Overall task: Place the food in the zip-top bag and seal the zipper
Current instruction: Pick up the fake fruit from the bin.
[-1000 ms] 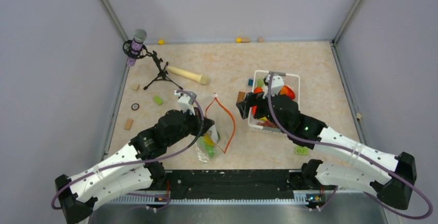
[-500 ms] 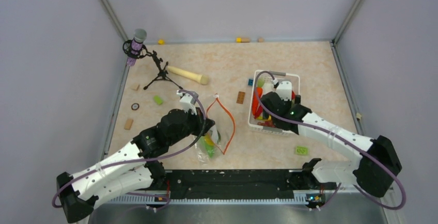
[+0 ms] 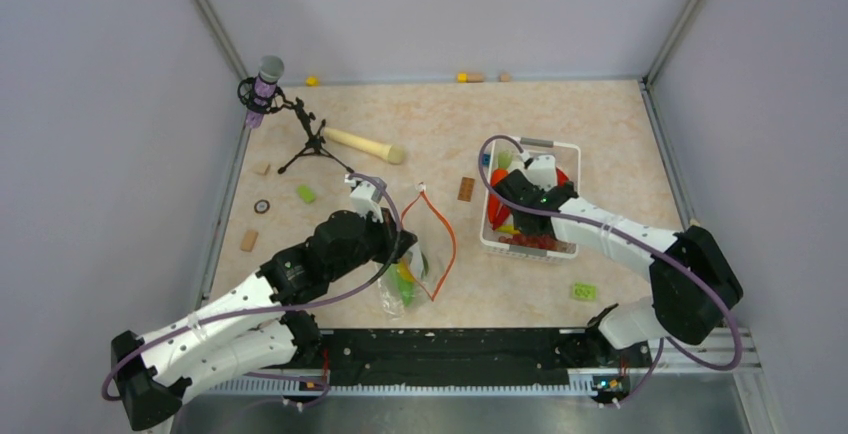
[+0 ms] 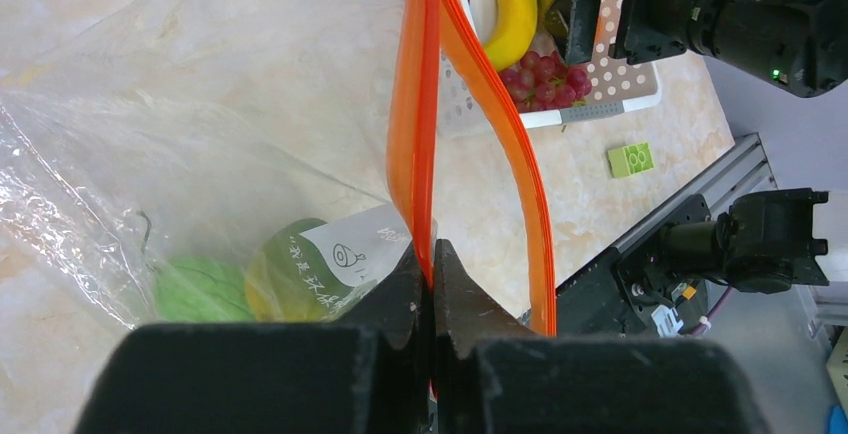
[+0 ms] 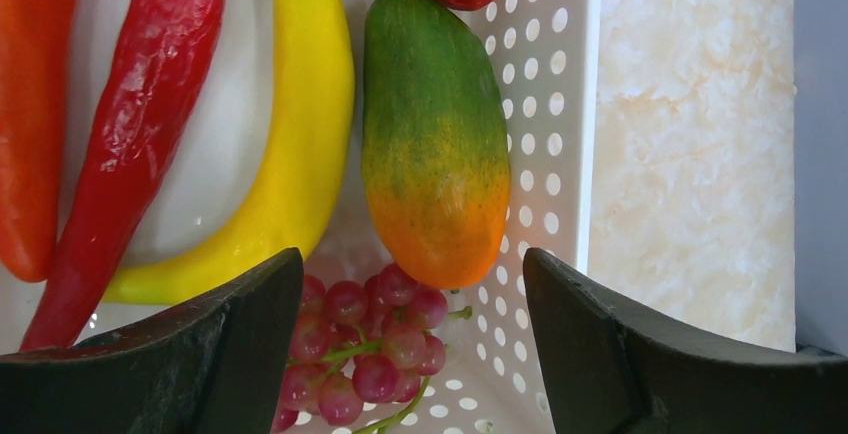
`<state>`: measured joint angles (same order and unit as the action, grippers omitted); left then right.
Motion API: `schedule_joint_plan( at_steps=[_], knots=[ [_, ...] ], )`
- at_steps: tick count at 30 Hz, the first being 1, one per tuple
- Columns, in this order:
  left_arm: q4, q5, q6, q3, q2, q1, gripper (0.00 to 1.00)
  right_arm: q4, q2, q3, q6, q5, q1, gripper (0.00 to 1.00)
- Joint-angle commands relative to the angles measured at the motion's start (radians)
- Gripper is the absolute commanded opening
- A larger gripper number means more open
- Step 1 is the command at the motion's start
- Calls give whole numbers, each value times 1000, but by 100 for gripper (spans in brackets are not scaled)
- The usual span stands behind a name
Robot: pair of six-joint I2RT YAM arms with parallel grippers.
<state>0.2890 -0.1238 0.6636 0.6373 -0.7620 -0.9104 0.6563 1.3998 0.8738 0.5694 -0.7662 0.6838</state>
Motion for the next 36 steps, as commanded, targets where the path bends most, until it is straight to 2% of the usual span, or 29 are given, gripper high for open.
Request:
schedule_joint_plan(
  at_steps=[1, 6, 20, 25, 30, 36],
  knots=[
    [-44, -8, -3, 11, 4, -1, 0, 3, 35, 46, 6, -40, -21, 79],
    [-43, -6, -2, 13, 2, -1, 0, 3, 64, 48, -2, -72, -23, 73],
    [-45, -1, -1, 9, 16, -1, 0, -26, 150, 42, -29, -61, -41, 66],
    [-47, -1, 0, 7, 21, -1, 0, -36, 167, 45, -40, -61, -41, 61],
    [-50, 3, 0, 6, 17, -1, 0, -36, 155, 49, -43, -57, -41, 50],
    [-50, 4, 1, 6, 19, -1, 0, -61, 58, 26, -38, -47, -41, 35]
  ],
)
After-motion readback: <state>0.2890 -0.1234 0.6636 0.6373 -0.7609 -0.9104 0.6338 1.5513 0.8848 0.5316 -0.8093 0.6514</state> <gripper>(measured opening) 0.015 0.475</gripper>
